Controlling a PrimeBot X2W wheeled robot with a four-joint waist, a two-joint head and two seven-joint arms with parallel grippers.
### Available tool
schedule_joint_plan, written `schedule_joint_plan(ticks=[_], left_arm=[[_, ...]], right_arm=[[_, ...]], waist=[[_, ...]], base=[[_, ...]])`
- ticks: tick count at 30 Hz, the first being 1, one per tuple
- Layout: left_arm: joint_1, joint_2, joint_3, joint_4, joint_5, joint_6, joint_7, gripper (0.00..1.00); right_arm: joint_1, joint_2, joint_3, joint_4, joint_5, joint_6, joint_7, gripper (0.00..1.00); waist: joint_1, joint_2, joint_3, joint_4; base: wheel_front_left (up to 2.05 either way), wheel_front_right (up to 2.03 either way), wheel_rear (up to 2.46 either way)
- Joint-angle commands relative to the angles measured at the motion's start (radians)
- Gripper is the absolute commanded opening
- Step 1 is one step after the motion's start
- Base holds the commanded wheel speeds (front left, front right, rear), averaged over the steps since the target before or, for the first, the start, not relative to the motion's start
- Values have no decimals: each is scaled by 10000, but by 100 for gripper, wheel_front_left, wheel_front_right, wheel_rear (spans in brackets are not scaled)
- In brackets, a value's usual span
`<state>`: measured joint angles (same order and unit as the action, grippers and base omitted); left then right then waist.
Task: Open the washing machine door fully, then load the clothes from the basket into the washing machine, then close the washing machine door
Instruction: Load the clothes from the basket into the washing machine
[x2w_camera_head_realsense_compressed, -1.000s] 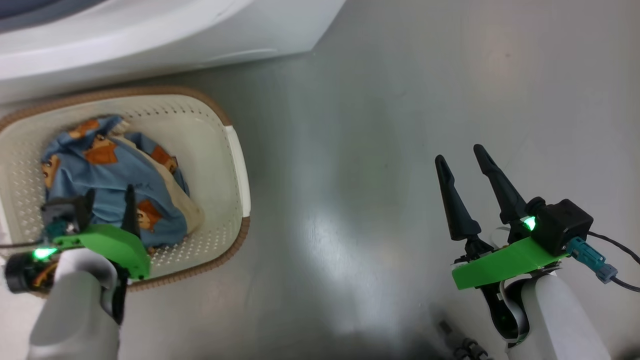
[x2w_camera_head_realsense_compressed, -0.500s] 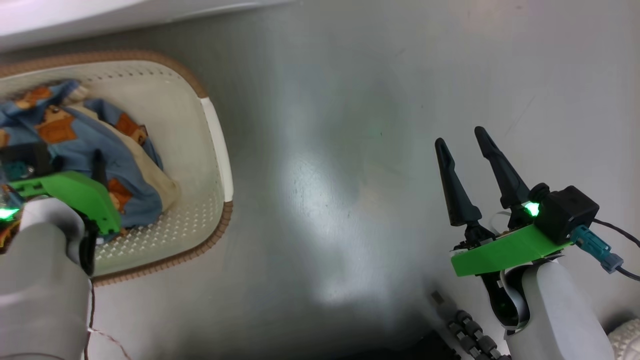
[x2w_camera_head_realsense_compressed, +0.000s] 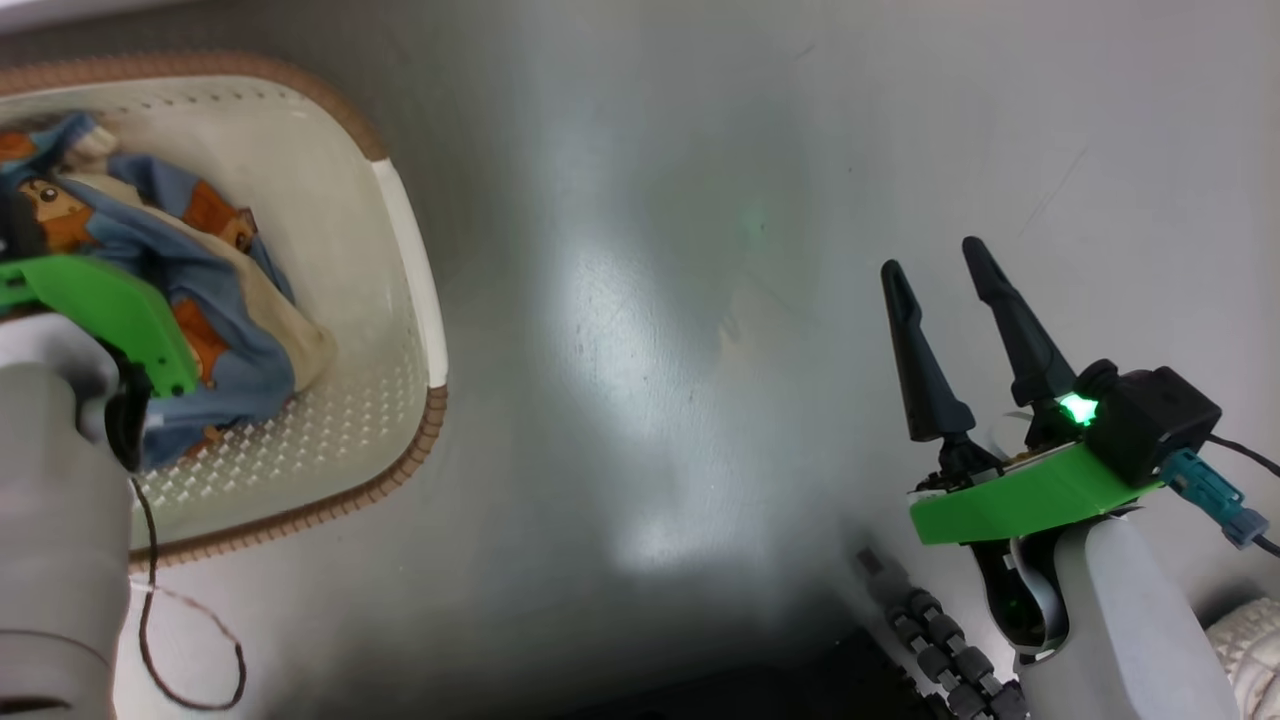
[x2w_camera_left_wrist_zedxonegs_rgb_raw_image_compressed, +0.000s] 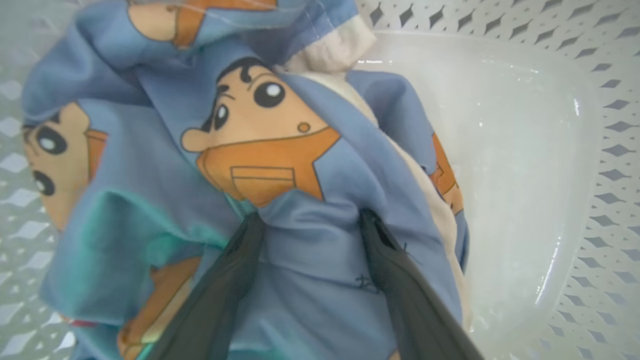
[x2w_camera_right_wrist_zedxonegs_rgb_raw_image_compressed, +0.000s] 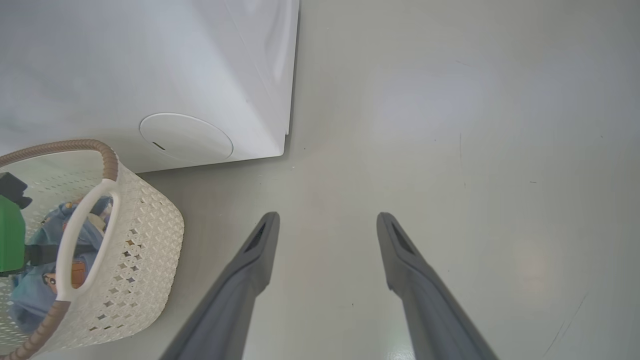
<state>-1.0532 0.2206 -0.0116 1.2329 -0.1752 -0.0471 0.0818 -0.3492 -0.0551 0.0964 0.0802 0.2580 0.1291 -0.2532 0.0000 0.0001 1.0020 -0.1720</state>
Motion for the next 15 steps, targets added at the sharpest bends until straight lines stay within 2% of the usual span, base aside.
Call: schedule_joint_plan(ticks=[1,9,10,11,12,15], left_arm=[[166,442,106,42,-105,107,174,100],[-173,343,-52,239,-190,-13,535,100],[-196,330,-83,245,-189,-44,498,64],[-215,321,-134,252,-176,-104,468,21],[-230,311,-143,258,-198,-135,422,0],[-225,279,-164,275,-243,-202,328,0]], right_arm=[[333,48,161,-226,78,16,-86,100],[490,48,120,-411,88,16,-86,100],[505,48,116,-424,86,16,-86,100],[508,48,119,-430,87,16,-86,100],[503,48,123,-441,93,16,-86,100],[467,48,130,-466,127,16,-86,100]], waist=[[0,-1,197,2],[0,-1,386,64],[0,-1,391,72],[0,-1,393,72],[0,-1,391,68],[0,-1,373,49]], base=[[0,0,0],[0,0,0],[0,0,0],[0,0,0],[0,0,0],[0,0,0]])
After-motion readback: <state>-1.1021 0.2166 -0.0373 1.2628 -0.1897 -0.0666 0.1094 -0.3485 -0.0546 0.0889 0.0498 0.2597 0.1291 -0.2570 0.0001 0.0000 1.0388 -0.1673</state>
